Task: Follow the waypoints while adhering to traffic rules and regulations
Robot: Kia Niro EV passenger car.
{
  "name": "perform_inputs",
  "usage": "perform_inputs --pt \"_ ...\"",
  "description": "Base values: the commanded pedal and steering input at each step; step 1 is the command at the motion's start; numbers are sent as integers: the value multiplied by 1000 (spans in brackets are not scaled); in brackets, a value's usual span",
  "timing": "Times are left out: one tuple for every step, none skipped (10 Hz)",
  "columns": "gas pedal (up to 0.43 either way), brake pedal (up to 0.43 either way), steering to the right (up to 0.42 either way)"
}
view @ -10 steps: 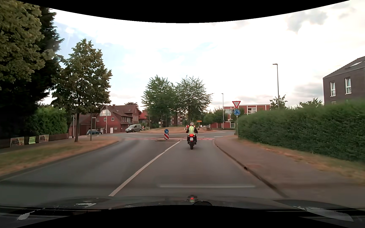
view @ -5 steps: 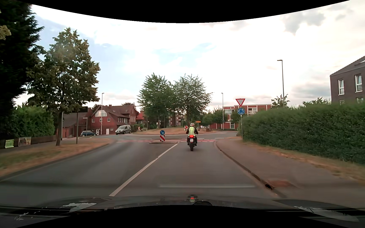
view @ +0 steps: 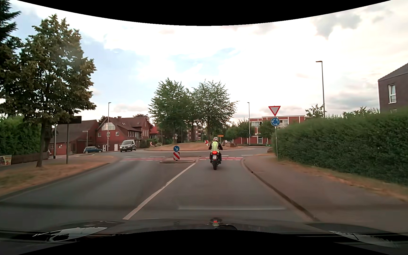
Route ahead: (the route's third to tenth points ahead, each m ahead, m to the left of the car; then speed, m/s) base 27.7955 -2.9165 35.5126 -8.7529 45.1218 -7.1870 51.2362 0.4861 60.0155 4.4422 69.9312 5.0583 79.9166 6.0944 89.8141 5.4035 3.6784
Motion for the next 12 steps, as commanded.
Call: perform_inputs --pt "59 0 9" --pt "59 0 9" --pt "59 0 9" --pt "59 0 11" --pt "59 0 13" --pt "59 0 13" --pt "59 0 13" --pt "59 0 14" --pt "59 0 14" --pt "67 0 15" --pt "87 0 14" --pt "110 0 13"
